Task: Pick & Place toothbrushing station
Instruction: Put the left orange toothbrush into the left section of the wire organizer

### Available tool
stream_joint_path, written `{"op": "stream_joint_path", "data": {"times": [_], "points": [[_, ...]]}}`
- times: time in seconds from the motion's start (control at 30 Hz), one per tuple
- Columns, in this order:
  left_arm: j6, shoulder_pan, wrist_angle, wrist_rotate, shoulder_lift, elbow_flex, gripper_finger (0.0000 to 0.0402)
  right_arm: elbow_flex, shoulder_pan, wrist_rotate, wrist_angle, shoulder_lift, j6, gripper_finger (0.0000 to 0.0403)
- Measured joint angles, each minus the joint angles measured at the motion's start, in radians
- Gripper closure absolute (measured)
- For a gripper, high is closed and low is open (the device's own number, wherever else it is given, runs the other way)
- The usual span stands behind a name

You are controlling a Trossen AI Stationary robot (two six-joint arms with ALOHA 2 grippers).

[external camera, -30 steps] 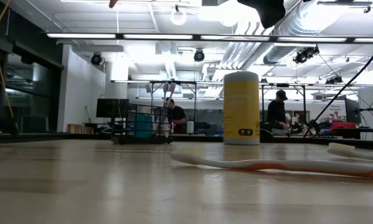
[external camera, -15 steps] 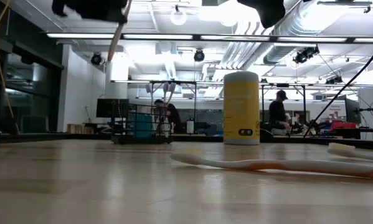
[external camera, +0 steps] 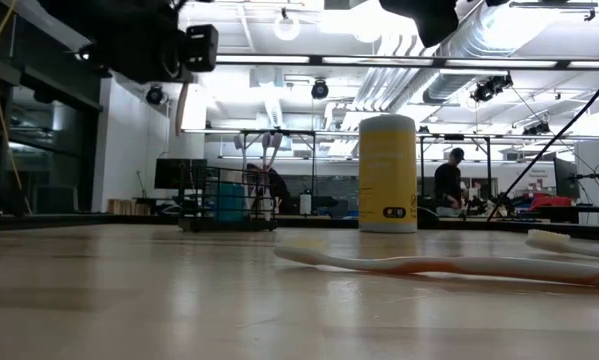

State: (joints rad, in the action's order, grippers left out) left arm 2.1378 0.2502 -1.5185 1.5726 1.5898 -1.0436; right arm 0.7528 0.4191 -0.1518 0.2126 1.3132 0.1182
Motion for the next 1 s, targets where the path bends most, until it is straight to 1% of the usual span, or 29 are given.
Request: {"op": "stream_joint_path", "data": {"times": [0.33, 0.5, 0.83, 1.0], "points": [[0.01, -0.13, 0.062, -0.002, 0.017, 0.001, 0.0399, 0.0, 0.0, -0.006, -0.008, 0.0, -0.01, 0.0165], [0.01, -0.164, 0.082, -0.003, 0.026, 0.001, 0.0399, 0.0, 0.0, -0.006, -0.022, 0.0, -0.01, 0.0165], [-0.067, -0.134, 0.078, -0.001, 0.022, 0.001, 0.0399, 0.0, 0.0, -0.006, -0.026, 0.0, -0.017, 0.0165], [-0.04, -0.119, 0.064, -0.001, 0.022, 0.001, 0.0399, 0.0, -0.001, -0.006, -0.025, 0.0, -0.018, 0.0165]]}}
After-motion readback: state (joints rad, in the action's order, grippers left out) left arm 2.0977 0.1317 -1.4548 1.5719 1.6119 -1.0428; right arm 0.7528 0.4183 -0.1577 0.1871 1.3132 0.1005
